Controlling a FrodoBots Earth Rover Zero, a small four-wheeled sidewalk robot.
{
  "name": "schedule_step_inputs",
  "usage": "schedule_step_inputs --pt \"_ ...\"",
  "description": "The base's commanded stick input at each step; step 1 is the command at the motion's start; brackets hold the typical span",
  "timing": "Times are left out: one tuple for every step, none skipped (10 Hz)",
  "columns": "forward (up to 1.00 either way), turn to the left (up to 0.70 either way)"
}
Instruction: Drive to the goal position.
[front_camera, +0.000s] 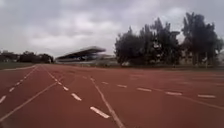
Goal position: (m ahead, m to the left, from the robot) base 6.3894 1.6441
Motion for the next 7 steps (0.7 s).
schedule_step_inputs --pt "0.45 0.00" --pt "0.45 0.00" --pt "0.45 0.00" --pt "0.45 0.00" --pt "0.45 0.00" --pt "0.45 0.00" --pt "0.45 0.00"
